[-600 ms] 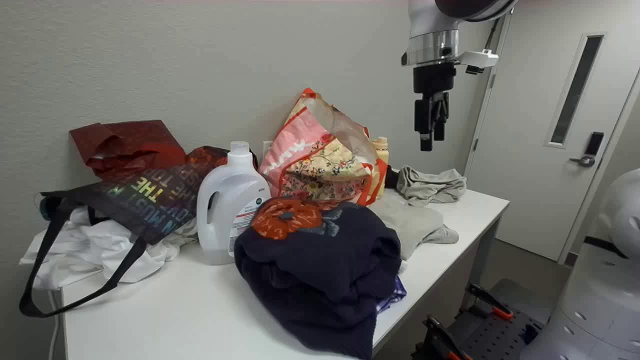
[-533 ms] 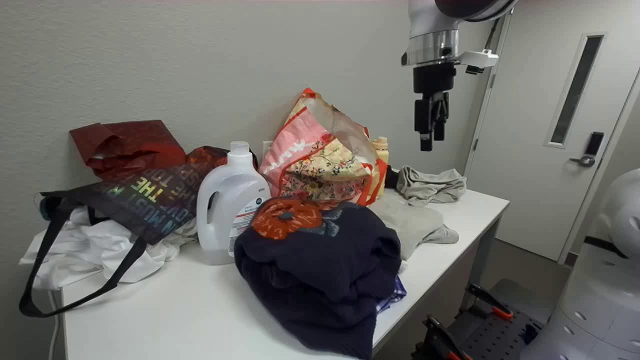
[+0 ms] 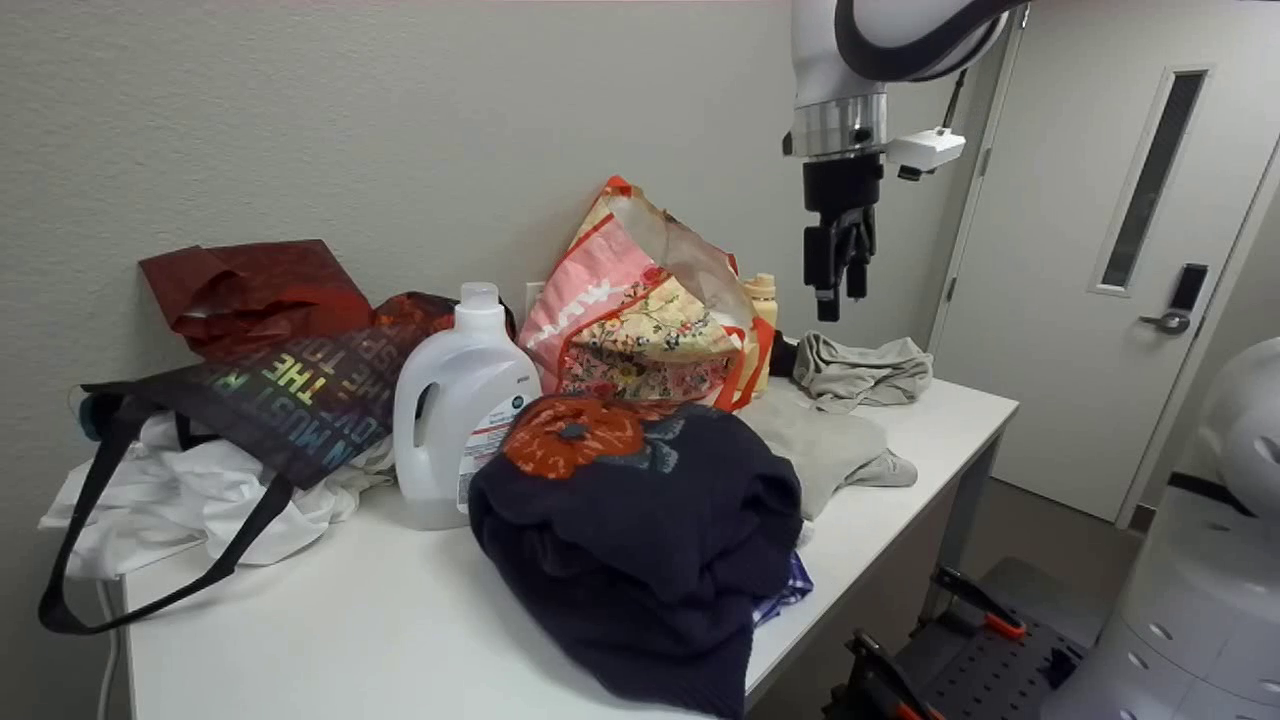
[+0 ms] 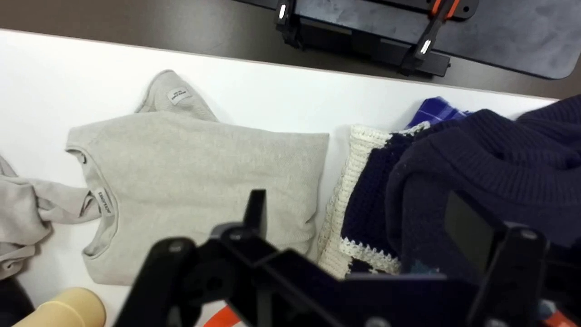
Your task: Fold the beige shirt
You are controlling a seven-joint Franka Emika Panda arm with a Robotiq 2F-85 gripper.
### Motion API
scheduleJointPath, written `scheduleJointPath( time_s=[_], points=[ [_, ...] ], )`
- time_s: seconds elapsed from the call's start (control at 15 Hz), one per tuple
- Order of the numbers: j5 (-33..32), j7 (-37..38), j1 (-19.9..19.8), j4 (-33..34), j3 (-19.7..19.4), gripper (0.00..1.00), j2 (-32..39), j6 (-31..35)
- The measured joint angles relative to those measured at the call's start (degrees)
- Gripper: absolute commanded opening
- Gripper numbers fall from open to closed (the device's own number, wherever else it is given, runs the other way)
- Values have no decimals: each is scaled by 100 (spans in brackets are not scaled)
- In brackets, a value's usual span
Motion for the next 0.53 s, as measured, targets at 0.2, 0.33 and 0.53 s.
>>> scheduleJointPath(
  time_s=[0.2,0.33,0.53],
  points=[
    [-316,245,-43,-90,-2,100,422,529],
    [-511,418,-105,-195,-6,100,703,945],
    [-733,672,-194,-423,-34,100,1132,1586]
  ],
)
